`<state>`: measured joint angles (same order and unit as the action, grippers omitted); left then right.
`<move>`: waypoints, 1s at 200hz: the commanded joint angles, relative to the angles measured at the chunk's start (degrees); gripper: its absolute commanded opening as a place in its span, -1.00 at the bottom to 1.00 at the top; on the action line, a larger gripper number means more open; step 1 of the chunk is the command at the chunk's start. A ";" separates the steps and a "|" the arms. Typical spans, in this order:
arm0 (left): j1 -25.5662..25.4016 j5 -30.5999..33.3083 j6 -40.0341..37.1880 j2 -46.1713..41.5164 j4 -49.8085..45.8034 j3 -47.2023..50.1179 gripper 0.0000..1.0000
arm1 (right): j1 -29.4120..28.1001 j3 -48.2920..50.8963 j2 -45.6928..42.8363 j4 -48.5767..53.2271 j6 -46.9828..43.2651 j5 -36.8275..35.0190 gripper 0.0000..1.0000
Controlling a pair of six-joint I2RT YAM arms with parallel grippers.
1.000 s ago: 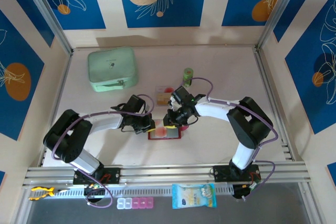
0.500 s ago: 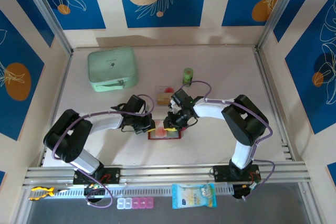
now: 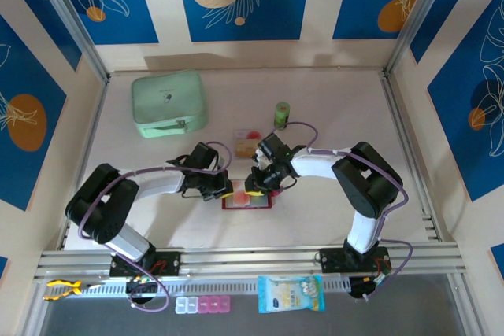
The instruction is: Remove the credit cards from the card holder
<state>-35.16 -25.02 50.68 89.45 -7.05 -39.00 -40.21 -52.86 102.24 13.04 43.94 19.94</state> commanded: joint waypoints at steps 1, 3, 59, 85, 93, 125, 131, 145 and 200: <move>-0.39 0.76 -0.15 1.22 -2.35 0.77 -0.94 | 0.22 0.48 -0.52 0.23 0.40 1.56 -0.66; -0.43 0.80 -0.14 1.18 -2.40 0.77 -0.93 | 0.22 0.46 -0.54 0.23 0.39 1.51 -0.66; -0.37 1.02 -0.40 0.73 -3.13 0.51 -0.94 | 0.39 0.83 -1.62 1.94 -0.95 -0.11 -0.73; -0.41 1.20 -0.53 0.73 -3.41 0.51 -0.94 | 0.99 0.68 -2.71 4.01 -2.03 -0.83 -0.76; -0.40 1.20 -0.53 0.64 -3.49 0.59 -0.94 | 1.38 0.57 -3.04 4.87 -2.47 -0.94 -0.77; -0.42 1.28 -0.58 0.34 -3.76 0.41 -0.93 | 2.62 0.83 -5.02 7.69 -4.27 -1.31 -0.82; -0.43 1.28 -0.58 0.37 -3.76 0.33 -0.93 | 2.83 0.83 -5.51 8.30 -4.59 -1.43 -0.83; -0.36 1.26 -0.58 0.37 -3.91 0.24 -0.93 | 3.48 0.90 -6.61 9.68 -5.29 -1.74 -0.84; -0.38 1.15 -0.58 0.54 -4.03 -0.02 -0.93 | 4.09 0.33 -9.60 14.53 -7.27 -4.30 -0.86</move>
<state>-35.16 -25.02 50.65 89.43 -7.16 -39.00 -36.34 -52.84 94.15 22.92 38.63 17.17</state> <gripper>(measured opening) 0.061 0.074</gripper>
